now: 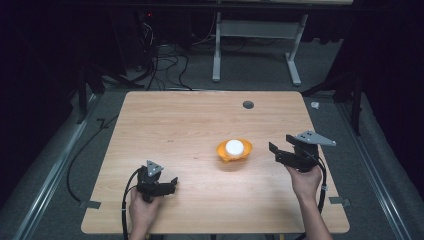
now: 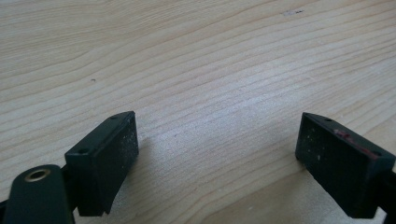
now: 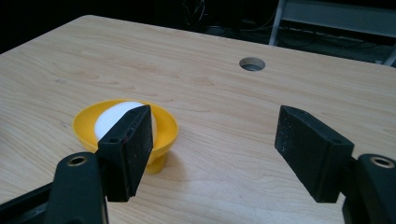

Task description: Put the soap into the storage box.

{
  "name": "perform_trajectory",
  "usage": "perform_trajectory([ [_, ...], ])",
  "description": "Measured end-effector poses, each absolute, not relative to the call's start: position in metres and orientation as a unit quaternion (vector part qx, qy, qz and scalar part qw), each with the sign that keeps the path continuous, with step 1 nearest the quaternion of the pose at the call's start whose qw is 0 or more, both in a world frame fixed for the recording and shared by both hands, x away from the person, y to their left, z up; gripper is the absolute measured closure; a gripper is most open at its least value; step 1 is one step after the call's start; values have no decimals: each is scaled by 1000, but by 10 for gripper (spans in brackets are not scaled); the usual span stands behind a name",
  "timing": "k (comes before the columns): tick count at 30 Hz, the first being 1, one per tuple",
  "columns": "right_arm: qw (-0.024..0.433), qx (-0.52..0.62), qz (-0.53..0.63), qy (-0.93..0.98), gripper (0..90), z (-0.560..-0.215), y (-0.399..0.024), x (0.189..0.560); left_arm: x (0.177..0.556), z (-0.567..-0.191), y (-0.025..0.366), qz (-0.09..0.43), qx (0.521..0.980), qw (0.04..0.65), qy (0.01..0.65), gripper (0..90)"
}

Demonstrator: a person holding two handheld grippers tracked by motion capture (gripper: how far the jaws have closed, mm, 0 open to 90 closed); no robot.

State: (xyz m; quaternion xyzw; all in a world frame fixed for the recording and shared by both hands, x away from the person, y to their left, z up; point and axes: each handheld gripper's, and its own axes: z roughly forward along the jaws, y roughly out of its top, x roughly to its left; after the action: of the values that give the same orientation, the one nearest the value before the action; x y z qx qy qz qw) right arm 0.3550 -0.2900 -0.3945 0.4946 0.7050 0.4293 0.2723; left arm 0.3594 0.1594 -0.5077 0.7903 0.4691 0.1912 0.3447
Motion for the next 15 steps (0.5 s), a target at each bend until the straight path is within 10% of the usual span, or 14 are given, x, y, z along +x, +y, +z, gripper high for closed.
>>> perform_trajectory([
  [15,278,507,429,694,288,-398,-307,341,359,-508,159,192,790,345,469,135],
])
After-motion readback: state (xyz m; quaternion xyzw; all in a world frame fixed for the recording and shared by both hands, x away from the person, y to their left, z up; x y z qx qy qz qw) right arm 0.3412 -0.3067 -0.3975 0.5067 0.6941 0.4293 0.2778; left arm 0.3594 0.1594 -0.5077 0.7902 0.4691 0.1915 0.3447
